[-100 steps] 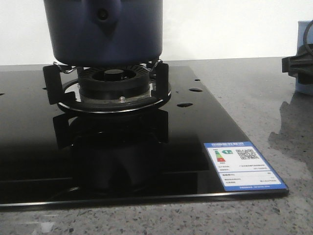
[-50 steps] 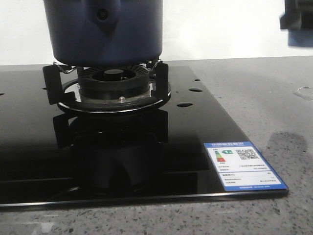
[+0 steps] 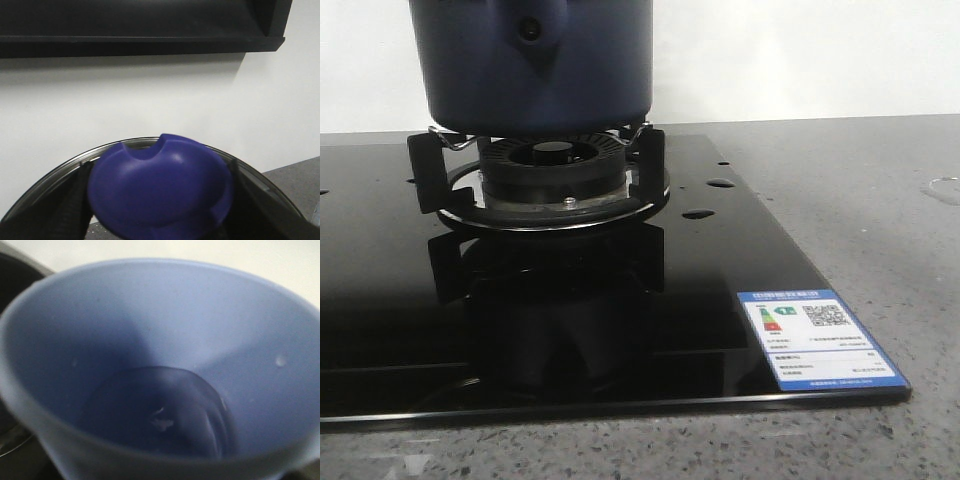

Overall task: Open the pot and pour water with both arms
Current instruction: 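Lift the blue cup with the right gripper and carry it over the pot, then tilt the cup with the right gripper to pour water into the pot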

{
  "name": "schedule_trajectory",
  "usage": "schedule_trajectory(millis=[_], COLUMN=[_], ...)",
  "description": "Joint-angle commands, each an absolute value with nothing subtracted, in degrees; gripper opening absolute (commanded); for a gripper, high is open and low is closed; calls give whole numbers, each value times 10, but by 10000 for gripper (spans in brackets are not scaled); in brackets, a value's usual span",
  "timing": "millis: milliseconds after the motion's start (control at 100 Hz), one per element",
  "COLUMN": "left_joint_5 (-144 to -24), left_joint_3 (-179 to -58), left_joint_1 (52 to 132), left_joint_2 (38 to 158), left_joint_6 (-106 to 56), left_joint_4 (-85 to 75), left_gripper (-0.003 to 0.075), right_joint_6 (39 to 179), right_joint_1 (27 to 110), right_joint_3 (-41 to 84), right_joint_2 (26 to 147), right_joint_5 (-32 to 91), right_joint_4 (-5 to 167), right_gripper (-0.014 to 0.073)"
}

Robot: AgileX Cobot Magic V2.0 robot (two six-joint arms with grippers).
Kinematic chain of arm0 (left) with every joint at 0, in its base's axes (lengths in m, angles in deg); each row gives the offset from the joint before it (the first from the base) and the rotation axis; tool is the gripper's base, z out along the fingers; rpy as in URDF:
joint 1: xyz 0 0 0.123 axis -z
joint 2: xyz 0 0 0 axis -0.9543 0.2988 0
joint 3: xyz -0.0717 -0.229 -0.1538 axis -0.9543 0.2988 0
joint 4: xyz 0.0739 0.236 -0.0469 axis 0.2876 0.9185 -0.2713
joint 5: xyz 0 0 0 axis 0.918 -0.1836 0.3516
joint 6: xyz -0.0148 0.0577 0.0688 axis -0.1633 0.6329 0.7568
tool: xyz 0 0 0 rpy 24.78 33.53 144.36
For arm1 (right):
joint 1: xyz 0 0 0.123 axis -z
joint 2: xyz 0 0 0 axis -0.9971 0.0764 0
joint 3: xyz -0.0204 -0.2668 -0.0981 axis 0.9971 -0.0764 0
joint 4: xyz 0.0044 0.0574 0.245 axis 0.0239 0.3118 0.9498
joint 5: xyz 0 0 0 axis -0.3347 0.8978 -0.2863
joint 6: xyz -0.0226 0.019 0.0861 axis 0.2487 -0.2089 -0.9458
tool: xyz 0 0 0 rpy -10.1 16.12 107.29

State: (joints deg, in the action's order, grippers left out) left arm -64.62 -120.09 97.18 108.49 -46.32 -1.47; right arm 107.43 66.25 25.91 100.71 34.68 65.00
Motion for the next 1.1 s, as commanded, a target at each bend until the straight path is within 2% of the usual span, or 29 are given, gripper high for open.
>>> schedule_trajectory(millis=[0, 490, 1090], left_joint_5=[-573, -566, -565], left_joint_3=[-1225, -1225, -1225], left_joint_1=[970, 970, 970], left_joint_2=[1074, 1074, 1074], left_joint_6=[-466, -466, -466], left_joint_4=[-17, -17, -17], left_gripper=[356, 356, 356], right_joint_6=[1078, 1078, 1079], right_joint_1=[635, 514, 494], right_joint_3=[315, 478, 485], right_joint_2=[1014, 1148, 1171], right_joint_5=[339, 509, 499], right_joint_4=[601, 329, 77], right_gripper=[286, 286, 286])
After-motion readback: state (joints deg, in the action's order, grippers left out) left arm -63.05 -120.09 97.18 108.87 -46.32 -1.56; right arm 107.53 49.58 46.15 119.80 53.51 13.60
